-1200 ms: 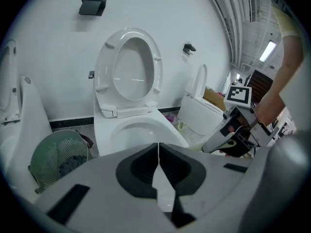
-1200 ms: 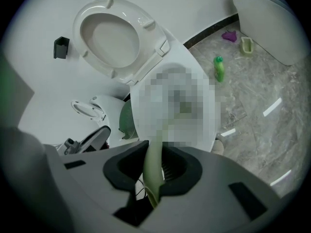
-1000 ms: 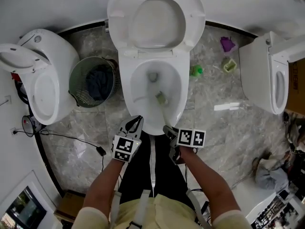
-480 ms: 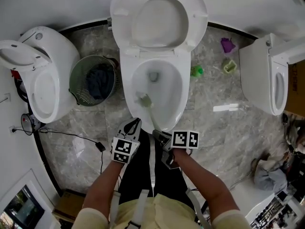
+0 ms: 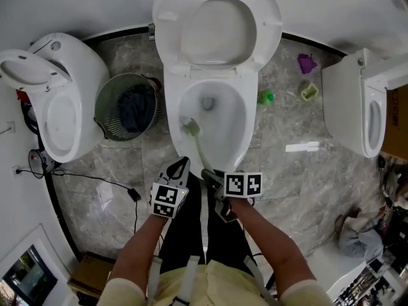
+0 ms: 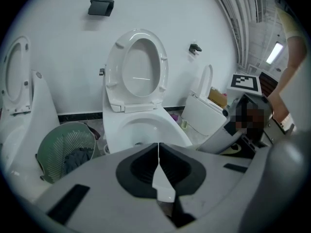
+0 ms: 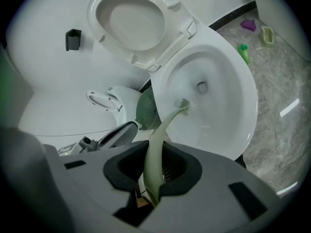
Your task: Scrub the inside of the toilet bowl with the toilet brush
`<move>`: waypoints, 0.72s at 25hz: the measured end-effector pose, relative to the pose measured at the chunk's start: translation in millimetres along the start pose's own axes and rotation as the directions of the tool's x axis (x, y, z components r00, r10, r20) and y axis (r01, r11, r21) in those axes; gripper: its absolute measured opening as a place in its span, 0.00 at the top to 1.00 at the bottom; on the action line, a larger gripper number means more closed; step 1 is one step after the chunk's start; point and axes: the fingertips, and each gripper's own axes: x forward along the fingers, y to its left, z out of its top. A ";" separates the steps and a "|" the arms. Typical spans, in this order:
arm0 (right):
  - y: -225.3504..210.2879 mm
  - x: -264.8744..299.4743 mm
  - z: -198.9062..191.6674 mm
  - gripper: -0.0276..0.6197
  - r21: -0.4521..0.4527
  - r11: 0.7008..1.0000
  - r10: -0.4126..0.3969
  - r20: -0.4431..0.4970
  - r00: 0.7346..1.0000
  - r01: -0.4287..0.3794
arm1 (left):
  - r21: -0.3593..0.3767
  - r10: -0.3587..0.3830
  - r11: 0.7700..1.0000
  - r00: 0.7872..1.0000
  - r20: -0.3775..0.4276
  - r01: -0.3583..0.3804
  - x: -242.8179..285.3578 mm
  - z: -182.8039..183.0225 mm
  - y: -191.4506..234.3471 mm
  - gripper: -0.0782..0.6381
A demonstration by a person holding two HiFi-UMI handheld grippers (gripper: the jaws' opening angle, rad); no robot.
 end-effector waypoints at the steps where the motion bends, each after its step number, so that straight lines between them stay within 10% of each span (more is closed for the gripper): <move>1: 1.8 -0.5 4.0 0.84 -0.021 1.000 0.003 0.005 1.000 -0.003 | -0.001 0.004 1.000 1.000 0.000 -0.004 -0.3 0.9 0.9 0.87; 18: -0.6 18.1 69.5 0.83 -0.330 0.940 -0.092 -0.011 0.996 0.084 | -0.029 0.029 0.999 0.999 0.018 -0.028 5.9 8.0 8.0 0.87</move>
